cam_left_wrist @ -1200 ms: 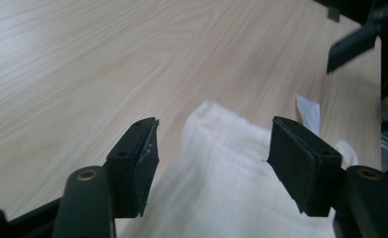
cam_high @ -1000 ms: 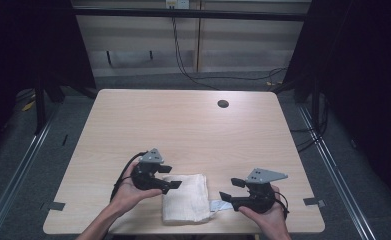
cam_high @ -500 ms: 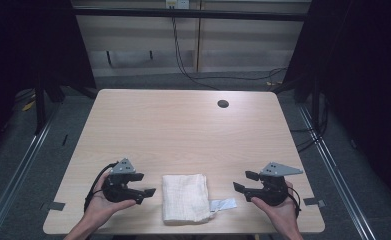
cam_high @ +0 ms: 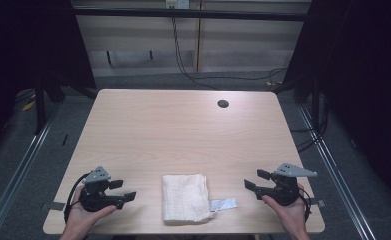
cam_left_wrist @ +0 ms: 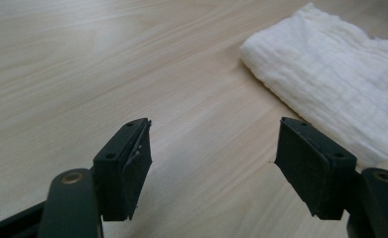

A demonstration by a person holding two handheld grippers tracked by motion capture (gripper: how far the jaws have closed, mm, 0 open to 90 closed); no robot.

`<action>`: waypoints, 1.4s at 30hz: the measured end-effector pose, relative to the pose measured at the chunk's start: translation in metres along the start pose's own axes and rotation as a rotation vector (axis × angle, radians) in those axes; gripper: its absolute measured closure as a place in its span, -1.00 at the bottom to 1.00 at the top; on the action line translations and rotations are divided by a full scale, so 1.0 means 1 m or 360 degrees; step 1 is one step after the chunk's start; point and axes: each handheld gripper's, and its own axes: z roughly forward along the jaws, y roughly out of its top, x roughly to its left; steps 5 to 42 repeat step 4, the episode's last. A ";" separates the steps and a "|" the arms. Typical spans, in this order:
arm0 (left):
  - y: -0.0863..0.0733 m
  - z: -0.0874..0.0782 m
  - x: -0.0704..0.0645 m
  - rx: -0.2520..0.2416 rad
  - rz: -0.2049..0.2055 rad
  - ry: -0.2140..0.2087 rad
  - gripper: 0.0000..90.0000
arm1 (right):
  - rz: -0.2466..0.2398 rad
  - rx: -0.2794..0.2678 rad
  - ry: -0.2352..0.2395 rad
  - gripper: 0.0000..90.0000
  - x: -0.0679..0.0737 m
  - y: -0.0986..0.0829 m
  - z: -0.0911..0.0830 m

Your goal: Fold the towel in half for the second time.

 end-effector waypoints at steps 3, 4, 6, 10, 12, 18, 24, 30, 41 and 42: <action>0.001 -0.002 -0.002 -0.0045 0.0004 0.0015 -0.37 | 0.0008 0.0005 -0.0035 -0.32 -0.002 -0.001 0.001; 0.001 -0.003 -0.003 -0.0056 0.0006 0.0047 -0.37 | 0.0007 0.0014 -0.0034 -0.32 -0.003 -0.001 0.001; 0.001 -0.003 -0.003 -0.0056 0.0006 0.0047 -0.37 | 0.0007 0.0014 -0.0034 -0.32 -0.003 -0.001 0.001; 0.001 -0.003 -0.003 -0.0056 0.0006 0.0047 -0.37 | 0.0007 0.0014 -0.0034 -0.32 -0.003 -0.001 0.001; 0.001 -0.003 -0.003 -0.0056 0.0006 0.0047 -0.37 | 0.0007 0.0014 -0.0034 -0.32 -0.003 -0.001 0.001; 0.001 -0.003 -0.003 -0.0056 0.0006 0.0047 -0.37 | 0.0007 0.0014 -0.0034 -0.32 -0.003 -0.001 0.001; 0.001 -0.003 -0.003 -0.0056 0.0006 0.0047 -0.37 | 0.0007 0.0014 -0.0034 -0.32 -0.003 -0.001 0.001; 0.001 -0.003 -0.003 -0.0056 0.0006 0.0047 -0.37 | 0.0007 0.0014 -0.0034 -0.32 -0.003 -0.001 0.001; 0.001 -0.003 -0.003 -0.0056 0.0006 0.0047 -0.37 | 0.0007 0.0014 -0.0034 -0.32 -0.003 -0.001 0.001; 0.001 -0.003 -0.003 -0.0056 0.0006 0.0047 -0.37 | 0.0007 0.0014 -0.0034 -0.32 -0.003 -0.001 0.001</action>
